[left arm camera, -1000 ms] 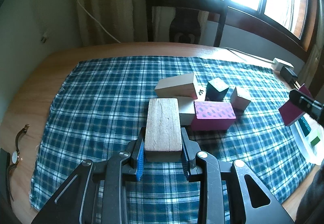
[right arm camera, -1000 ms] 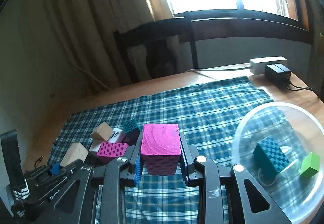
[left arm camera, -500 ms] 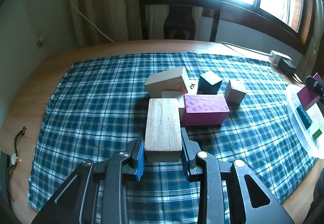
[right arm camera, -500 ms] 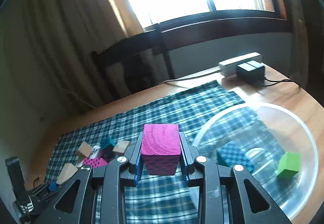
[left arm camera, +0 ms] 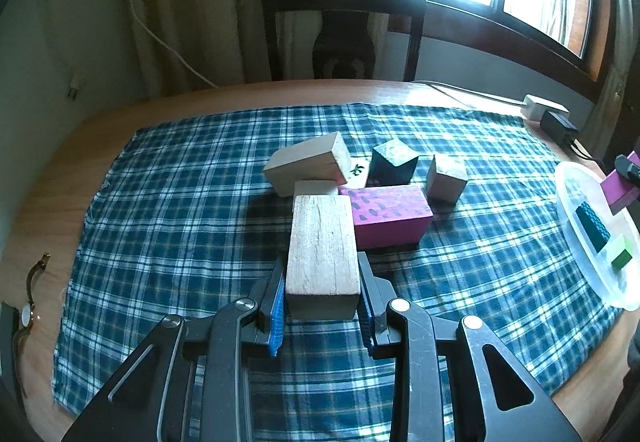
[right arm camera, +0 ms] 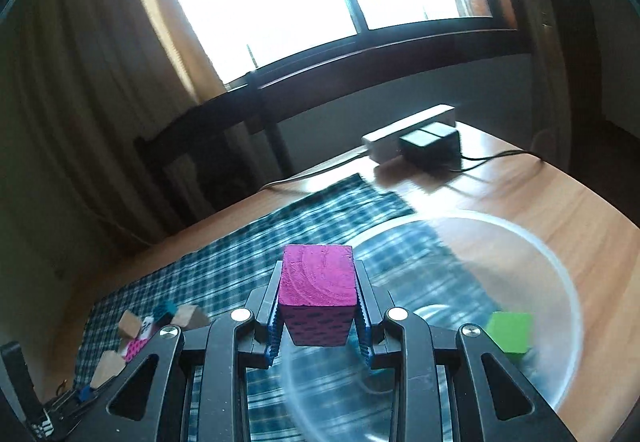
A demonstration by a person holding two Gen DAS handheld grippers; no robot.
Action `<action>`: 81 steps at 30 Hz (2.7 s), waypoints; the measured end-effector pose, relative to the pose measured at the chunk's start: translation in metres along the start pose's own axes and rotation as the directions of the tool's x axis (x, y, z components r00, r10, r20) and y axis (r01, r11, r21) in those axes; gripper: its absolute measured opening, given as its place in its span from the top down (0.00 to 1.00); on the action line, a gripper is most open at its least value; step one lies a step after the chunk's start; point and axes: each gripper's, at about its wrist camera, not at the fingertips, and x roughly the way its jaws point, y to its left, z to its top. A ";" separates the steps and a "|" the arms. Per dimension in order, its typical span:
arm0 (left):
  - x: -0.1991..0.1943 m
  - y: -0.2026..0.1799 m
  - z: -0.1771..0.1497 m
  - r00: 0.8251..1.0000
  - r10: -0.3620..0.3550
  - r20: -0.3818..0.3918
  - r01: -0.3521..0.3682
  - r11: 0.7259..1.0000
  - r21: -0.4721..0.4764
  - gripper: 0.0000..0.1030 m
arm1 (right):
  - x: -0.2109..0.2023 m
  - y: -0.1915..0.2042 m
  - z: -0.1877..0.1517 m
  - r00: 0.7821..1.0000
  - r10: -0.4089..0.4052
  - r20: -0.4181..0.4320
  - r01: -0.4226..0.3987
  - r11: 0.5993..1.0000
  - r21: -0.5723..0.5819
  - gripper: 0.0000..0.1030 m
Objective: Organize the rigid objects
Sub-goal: 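Carry the pink dotted cube into the bowl and release it with the right gripper, then carry the plain wood block into the bowl and open the left gripper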
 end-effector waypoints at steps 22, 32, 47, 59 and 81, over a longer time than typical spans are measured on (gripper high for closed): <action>-0.020 -0.026 0.008 0.999 -0.023 0.047 0.023 1.000 0.012 0.70 | -0.011 -0.077 0.010 0.995 -0.102 0.024 0.097 0.982 0.164 0.48; -0.024 -0.062 0.007 0.993 -0.111 0.029 0.109 0.992 0.068 0.70 | -0.017 -0.078 0.011 0.993 -0.107 0.043 0.098 0.979 0.180 0.43; -0.024 -0.160 0.015 0.966 -0.258 -0.012 0.255 0.945 0.205 0.70 | -0.027 -0.079 0.011 0.995 -0.078 0.054 0.066 0.978 0.196 0.43; -0.010 -0.220 0.023 0.952 -0.305 -0.030 0.302 0.914 0.270 0.70 | -0.031 -0.080 0.012 0.996 -0.061 0.063 0.046 0.975 0.216 0.43; 0.009 -0.237 0.032 0.937 -0.350 -0.016 0.344 0.910 0.232 0.34 | -0.039 -0.082 0.012 0.994 -0.056 0.095 0.033 0.973 0.230 0.43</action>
